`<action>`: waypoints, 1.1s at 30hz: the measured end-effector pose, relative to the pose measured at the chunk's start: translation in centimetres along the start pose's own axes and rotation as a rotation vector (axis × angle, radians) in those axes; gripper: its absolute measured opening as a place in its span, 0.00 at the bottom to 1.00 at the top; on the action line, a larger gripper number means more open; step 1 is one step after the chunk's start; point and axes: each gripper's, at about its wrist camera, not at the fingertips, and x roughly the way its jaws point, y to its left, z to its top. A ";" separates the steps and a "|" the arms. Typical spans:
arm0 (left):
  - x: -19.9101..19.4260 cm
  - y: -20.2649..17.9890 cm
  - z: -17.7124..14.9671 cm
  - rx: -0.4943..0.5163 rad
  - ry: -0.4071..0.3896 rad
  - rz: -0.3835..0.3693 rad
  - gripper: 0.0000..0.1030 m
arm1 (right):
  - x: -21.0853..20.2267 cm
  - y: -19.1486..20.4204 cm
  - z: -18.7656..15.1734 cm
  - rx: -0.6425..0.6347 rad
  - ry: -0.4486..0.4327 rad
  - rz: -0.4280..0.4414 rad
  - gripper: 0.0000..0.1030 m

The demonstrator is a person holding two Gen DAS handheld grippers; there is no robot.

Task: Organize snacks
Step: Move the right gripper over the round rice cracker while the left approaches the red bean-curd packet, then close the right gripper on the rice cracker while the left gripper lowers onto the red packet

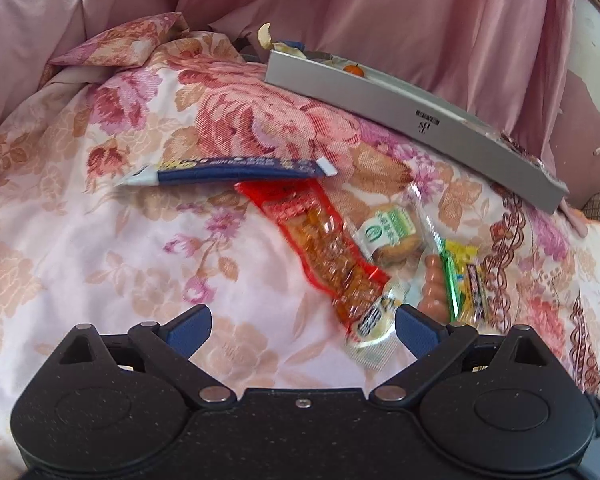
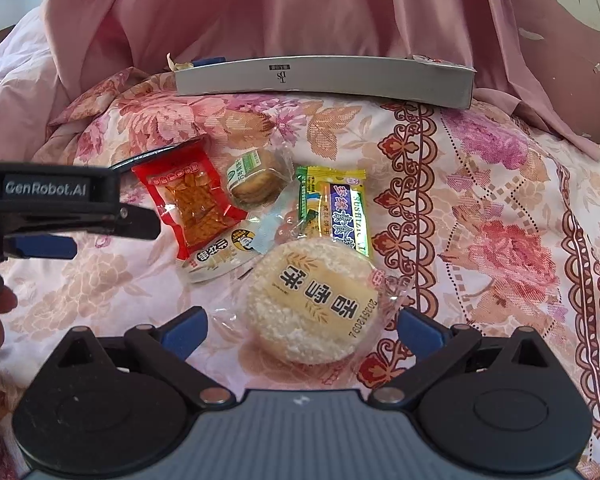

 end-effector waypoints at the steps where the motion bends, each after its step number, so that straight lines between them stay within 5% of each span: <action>1: 0.5 -0.1 0.3 -0.008 -0.004 -0.012 0.95 | 0.3 0.1 0.0 -0.006 0.004 -0.006 1.00; 4: 2.0 -0.5 0.8 -0.025 -0.003 -0.034 0.95 | 1.0 0.2 -0.1 -0.019 0.004 -0.025 0.98; 12: 5.0 -2.2 0.9 0.055 0.014 -0.019 0.82 | 0.4 -0.4 0.5 -0.023 -0.060 -0.066 0.69; 21: 7.0 -2.7 1.7 -0.005 -0.015 -0.060 0.80 | 0.6 -0.7 0.8 -0.037 -0.088 -0.078 0.68; 26: 6.8 -3.0 1.7 0.044 -0.004 -0.004 0.64 | 0.8 -0.8 0.8 -0.038 -0.091 -0.077 0.68; 33: 5.4 -1.2 1.7 0.068 0.099 -0.020 0.59 | 0.6 -0.9 0.8 -0.030 -0.087 -0.063 0.70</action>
